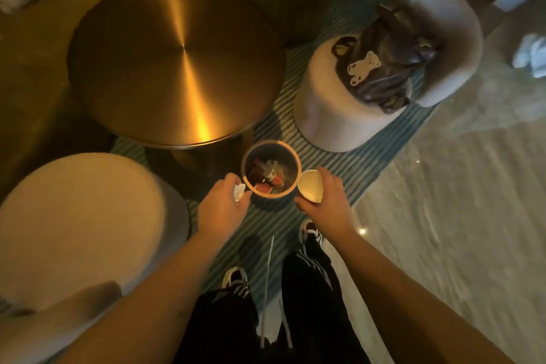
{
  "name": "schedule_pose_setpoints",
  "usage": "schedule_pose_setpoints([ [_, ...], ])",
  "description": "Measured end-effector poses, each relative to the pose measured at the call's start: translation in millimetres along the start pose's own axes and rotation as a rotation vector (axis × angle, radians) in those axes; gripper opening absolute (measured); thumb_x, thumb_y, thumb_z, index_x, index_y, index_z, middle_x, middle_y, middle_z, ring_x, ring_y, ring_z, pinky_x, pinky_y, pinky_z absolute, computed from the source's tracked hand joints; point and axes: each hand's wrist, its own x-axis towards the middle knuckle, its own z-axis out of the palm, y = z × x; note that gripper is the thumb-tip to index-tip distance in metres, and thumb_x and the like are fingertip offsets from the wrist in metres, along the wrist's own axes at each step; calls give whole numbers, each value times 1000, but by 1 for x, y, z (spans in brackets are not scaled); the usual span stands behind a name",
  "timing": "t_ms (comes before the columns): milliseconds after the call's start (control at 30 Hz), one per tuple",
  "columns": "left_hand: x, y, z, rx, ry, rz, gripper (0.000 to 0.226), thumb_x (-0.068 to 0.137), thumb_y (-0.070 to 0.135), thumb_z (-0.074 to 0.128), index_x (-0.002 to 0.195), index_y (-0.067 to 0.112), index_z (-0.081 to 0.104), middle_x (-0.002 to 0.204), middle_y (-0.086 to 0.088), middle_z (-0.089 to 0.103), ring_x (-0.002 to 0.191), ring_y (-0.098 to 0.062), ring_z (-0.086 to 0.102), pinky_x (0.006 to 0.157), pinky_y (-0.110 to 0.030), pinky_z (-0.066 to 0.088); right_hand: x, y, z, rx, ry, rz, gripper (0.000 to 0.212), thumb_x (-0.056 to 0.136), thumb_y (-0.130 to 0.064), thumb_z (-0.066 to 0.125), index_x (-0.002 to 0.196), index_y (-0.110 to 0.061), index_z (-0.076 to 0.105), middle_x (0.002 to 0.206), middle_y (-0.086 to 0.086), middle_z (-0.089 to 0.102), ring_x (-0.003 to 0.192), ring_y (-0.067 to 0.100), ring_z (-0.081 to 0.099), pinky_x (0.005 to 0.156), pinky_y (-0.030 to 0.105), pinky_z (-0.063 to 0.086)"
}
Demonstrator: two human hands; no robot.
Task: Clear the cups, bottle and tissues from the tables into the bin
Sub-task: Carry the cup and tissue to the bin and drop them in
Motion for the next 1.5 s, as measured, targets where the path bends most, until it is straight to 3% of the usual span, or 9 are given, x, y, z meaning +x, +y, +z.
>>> schedule_pose_setpoints([
  [133,46,6,42,-42,76,-147,24,84,43,56,99,28,45,92,4,48,79,-17,50,61,-32,38,82,28,6,-13,-142,-68,80,72,-41,76,139,-24,35,125,0,42,109,17,47,85,30,41],
  [333,119,8,143,-174,146,-311,42,80,30,49,120,19,45,108,-2,44,100,-21,46,77,-29,34,191,87,39,-94,-385,-138,69,75,-39,73,134,-27,39,123,-4,45,105,10,48,83,25,44],
  [433,150,6,190,-193,154,-402,44,88,32,50,129,20,41,117,-4,47,109,-23,45,80,-30,34,226,114,53,-217,-384,-314,72,74,-40,76,134,-16,43,120,4,51,102,14,51,82,25,47],
  [600,172,-12,241,-317,127,-500,67,84,30,68,140,15,35,138,-12,45,123,-26,46,91,-26,38,259,145,81,-194,-392,-376,80,69,-37,81,135,-12,44,121,8,53,104,19,53,81,26,45],
  [733,173,-26,246,-271,171,-504,76,85,32,65,146,13,24,148,-10,36,137,-24,29,111,-32,24,271,150,101,-190,-410,-394,81,72,-41,78,138,-16,39,126,5,49,111,17,50,84,25,45],
  [867,157,-35,250,-158,236,-611,70,92,40,51,149,17,16,155,-7,22,142,-21,16,114,-35,17,276,141,127,-176,-401,-403,88,71,-43,79,141,-16,34,135,5,46,119,19,48,93,37,49],
  [1067,126,-44,252,-60,235,-700,74,91,54,42,150,22,10,156,-5,18,144,-20,10,116,-40,17,282,137,160,-279,-527,-343,107,66,-43,82,149,-17,20,150,7,33,139,21,31,110,43,35],
  [1267,102,-27,219,-102,270,-778,70,93,51,39,149,19,13,156,-9,18,143,-23,11,114,-44,19,265,124,135,-345,-487,-424,82,82,-45,67,146,-12,28,148,10,38,136,23,36,108,41,38],
  [1500,54,28,142,-113,396,-870,69,93,50,41,150,19,16,155,-9,19,143,-22,13,114,-44,17,226,64,56,-361,-576,-599,69,93,-47,50,149,-17,23,157,5,19,144,19,17,117,38,20],
])
